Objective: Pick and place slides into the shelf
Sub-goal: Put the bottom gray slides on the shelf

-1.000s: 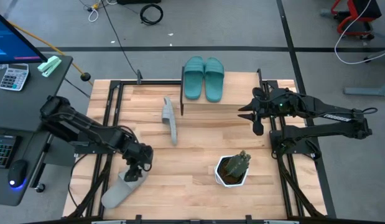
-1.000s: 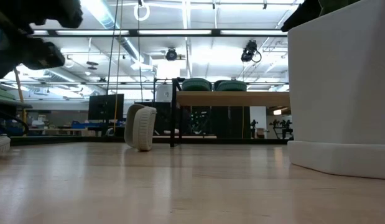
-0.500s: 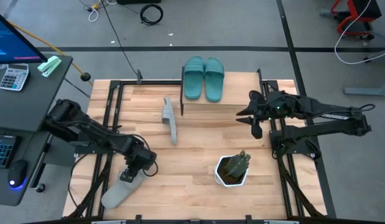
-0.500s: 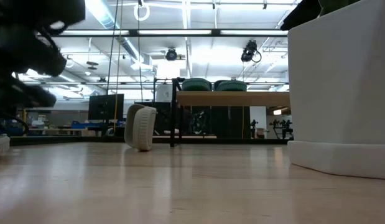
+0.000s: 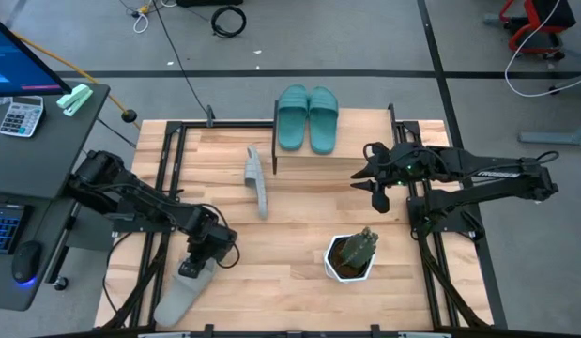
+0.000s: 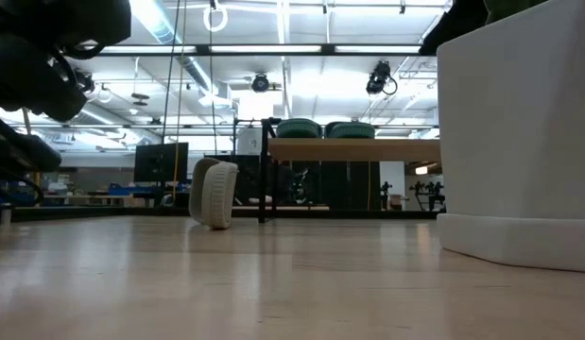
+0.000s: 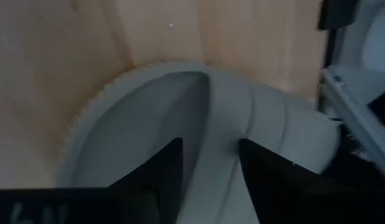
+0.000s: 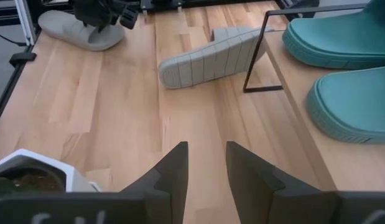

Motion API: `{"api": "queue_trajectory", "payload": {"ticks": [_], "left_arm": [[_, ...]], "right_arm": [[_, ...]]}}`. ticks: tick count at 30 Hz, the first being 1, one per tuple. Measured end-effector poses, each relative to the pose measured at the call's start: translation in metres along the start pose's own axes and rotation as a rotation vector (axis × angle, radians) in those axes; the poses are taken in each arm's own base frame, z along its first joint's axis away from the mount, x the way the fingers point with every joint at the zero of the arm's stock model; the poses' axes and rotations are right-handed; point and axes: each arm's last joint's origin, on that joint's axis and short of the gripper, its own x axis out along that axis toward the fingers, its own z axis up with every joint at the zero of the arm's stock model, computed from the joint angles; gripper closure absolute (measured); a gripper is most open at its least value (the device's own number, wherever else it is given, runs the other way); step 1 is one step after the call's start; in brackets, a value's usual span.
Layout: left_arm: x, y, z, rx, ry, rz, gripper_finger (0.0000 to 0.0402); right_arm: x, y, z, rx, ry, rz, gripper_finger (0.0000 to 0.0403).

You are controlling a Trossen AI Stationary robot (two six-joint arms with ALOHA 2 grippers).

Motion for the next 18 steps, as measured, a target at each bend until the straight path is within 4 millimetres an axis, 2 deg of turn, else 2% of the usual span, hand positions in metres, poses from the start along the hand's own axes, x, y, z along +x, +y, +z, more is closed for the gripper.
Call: {"api": "queue_trajectory", "payload": {"ticks": [4, 11, 13, 17, 18], "left_arm": [[-0.001, 0.0, 0.0, -0.058, 0.005, -0.047, 0.026], [-0.001, -0.004, 0.005, -0.049, -0.015, -0.146, 0.028], [-0.002, -0.006, 0.007, -0.028, -0.029, -0.198, 0.0301], [-0.002, -0.008, 0.01, -0.007, -0.047, -0.242, 0.0382], [-0.002, -0.008, 0.01, -0.007, -0.047, -0.241, 0.0388]], "right_arm": [[0.0, 0.0, 0.0, -0.001, -0.001, 0.0, 0.0289], [0.0, 0.0, 0.0, -0.003, -0.001, 0.0, 0.0289], [0.0, 0.0, 0.0, -0.003, -0.001, 0.0, 0.0289], [0.0, 0.0, 0.0, -0.003, -0.001, -0.001, 0.0289], [0.0, 0.0, 0.0, -0.003, -0.001, -0.001, 0.0289]]}}
